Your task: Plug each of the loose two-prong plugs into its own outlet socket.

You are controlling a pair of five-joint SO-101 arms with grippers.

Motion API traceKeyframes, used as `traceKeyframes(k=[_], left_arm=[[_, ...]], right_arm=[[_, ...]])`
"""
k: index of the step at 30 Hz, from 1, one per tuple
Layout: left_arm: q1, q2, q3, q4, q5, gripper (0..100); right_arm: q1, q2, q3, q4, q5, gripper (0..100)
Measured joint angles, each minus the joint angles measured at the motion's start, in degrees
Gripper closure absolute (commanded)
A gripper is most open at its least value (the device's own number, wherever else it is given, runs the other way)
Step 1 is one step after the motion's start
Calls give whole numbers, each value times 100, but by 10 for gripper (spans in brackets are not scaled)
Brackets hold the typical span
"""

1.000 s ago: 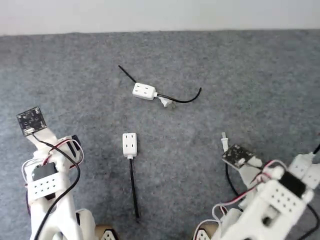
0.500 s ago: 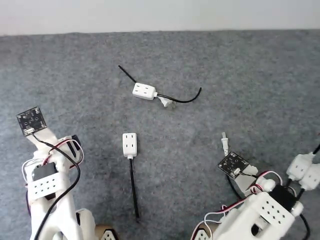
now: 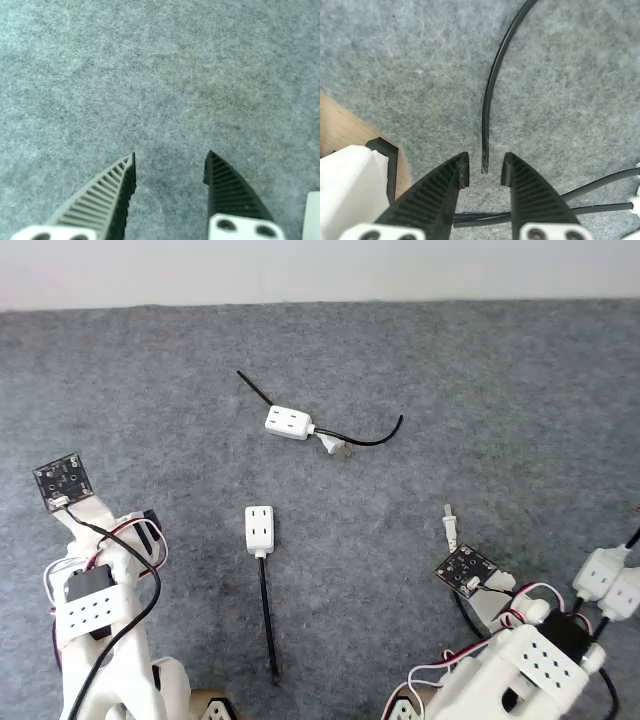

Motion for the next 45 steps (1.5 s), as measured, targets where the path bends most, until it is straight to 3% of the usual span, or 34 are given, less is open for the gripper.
traceKeyframes(k=[7,15,24,30,35,45], left_arm=[[0,0,0,0,0,790],[0,0,0,0,0,790],[-9,0,0,0,0,790],[-9,0,0,0,0,790],[-9,0,0,0,0,790],[-9,0,0,0,0,790]], right_arm=[[-334,0,9,-70,-993,848],[-466,123,-26,-70,-1187,848],[-659,2567,-651,-290,-1231,853],[-659,4105,-1310,-651,-1257,989],[-536,4721,-1574,-668,-1257,990],[-273,4396,-3349,1442,-1257,990]])
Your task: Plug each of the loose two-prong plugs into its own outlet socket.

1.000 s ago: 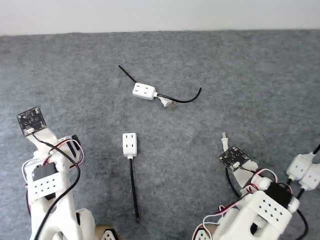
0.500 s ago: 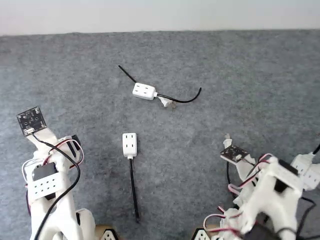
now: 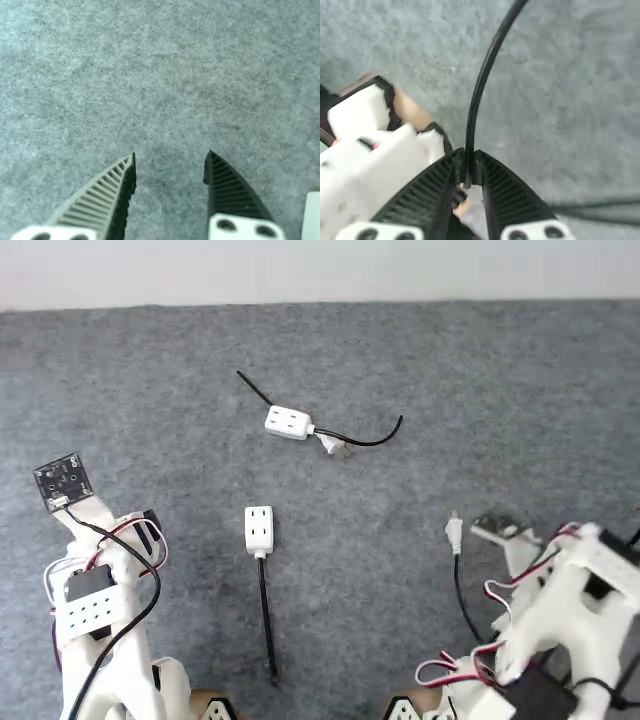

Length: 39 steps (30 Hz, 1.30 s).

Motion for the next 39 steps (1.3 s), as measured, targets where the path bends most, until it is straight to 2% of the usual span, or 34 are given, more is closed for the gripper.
traceKeyframes(k=[3,7,15,24,33,39], left_arm=[[0,0,0,0,0,790],[0,0,0,0,0,790],[0,0,0,0,0,790],[0,0,0,0,0,790],[0,0,0,0,0,790],[0,0,0,0,0,790]], right_arm=[[0,-220,-703,659,-18,990],[0,-360,-1486,756,-422,990],[-905,114,-2708,545,-1697,990],[-1635,1943,-4695,26,-2664,990],[-1820,4316,-7174,26,-3068,990],[-2365,5635,-8431,9,-3464,990]])
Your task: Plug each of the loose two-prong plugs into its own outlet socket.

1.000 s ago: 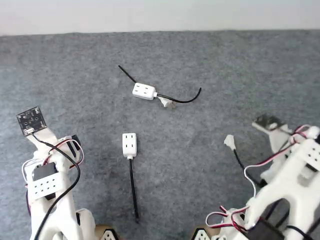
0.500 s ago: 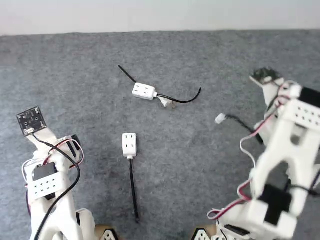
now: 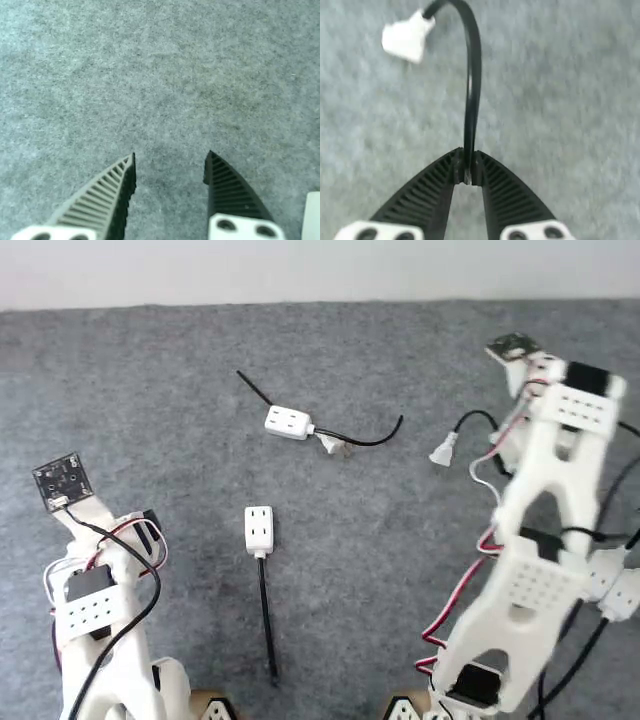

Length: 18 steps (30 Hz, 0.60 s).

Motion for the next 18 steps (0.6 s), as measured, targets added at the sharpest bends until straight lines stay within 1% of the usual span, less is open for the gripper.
traceKeyframes(k=[6,10,11,15,16,18], left_arm=[[0,0,0,0,0,790],[0,0,0,0,0,790],[0,0,0,0,0,790],[0,0,0,0,0,790],[0,0,0,0,0,790],[0,0,0,0,0,790]], right_arm=[[-721,993,-1284,-18,-396,990],[-914,1582,-2022,-18,-659,976],[-914,1732,-2198,-18,-765,951],[-879,2207,-2760,-18,-1073,799],[-888,2312,-2857,-18,-1081,777],[-914,2488,-3033,-18,-1116,770]])
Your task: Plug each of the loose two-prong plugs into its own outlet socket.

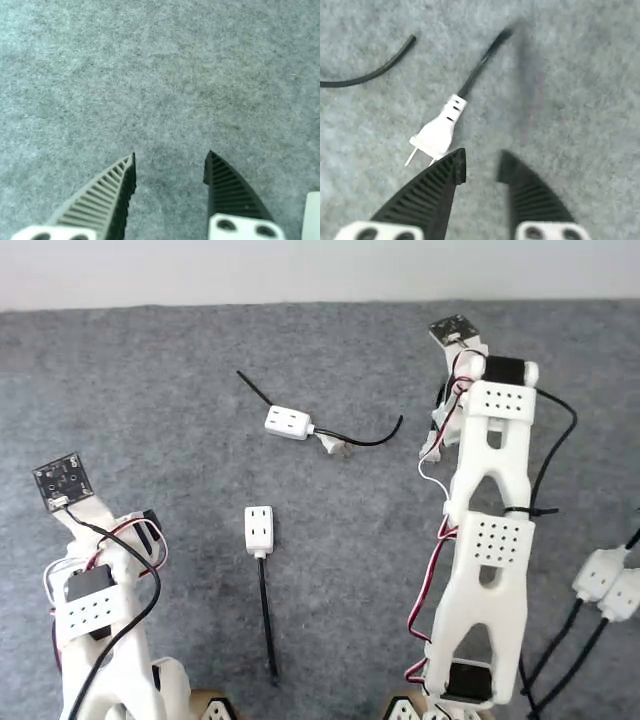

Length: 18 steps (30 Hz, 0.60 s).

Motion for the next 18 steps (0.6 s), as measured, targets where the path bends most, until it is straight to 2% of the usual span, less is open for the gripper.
traceKeyframes(k=[6,10,13,18], left_arm=[[0,0,0,0,0,790],[0,0,0,0,0,790],[0,0,0,0,0,790],[0,0,0,0,0,790]], right_arm=[[-237,308,-703,0,-35,819],[-369,422,-1002,0,-70,905],[-387,466,-1231,0,-527,995],[-519,466,-1451,-9,-1398,991]])
